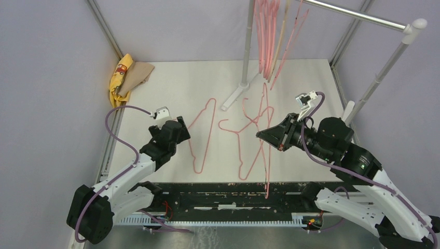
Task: Organize the hangers
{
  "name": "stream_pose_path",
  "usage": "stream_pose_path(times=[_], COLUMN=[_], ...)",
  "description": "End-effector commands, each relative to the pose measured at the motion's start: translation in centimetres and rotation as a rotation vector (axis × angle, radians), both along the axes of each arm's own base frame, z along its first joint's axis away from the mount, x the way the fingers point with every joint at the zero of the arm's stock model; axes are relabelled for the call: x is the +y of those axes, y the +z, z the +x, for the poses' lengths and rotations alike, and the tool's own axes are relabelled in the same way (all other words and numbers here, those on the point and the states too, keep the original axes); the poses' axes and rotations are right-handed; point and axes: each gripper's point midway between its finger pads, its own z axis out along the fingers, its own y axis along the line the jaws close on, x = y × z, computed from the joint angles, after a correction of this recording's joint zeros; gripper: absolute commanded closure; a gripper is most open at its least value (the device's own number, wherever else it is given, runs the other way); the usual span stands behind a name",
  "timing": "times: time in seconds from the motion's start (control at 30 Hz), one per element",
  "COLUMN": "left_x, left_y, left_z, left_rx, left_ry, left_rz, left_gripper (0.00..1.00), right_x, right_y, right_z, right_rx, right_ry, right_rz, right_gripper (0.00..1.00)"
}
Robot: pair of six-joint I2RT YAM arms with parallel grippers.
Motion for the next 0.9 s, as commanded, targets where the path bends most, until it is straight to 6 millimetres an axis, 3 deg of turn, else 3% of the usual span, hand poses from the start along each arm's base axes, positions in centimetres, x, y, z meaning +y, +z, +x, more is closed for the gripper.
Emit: stream_pose_path(times=[0.0, 0.13, 0.37, 0.57, 0.87], left_x=[-1.0, -1.0, -1.8, -2.0, -2.7], left_y=[1.9, 1.6, 1.3, 2.1, 4.1], left_z=[1.3, 1.2, 1.3, 1.7, 2.2], left_rx=[-0.083, -0.081, -0.078, -0.088, -0.121], left_ry=[0.008, 0.004, -0.030, -0.043, -0.066], left_rz=[-0.079, -0.075, -0.093, -0.087, -0.109], left_gripper=[0.01, 0.01, 0.01, 0.01, 0.01], right_x=[-2.6, -4.3, -10.2, -12.4, -9.5], right_y=[-2.1, -4.2, -5.8, -2.1, 4.6], right_z=[-0.9, -1.4, -2.2, -1.8, 1.5], right_rx=[0.052, 0.090, 0.085, -0.013, -0.126], right_ry=[-0.068, -0.123, -0.317, -0.407, -0.400], right_rz=[-0.043, -0.059, -0.073, -0.018, -0.042], right_gripper=[0.99, 0.99, 0.99, 0.99, 0.99])
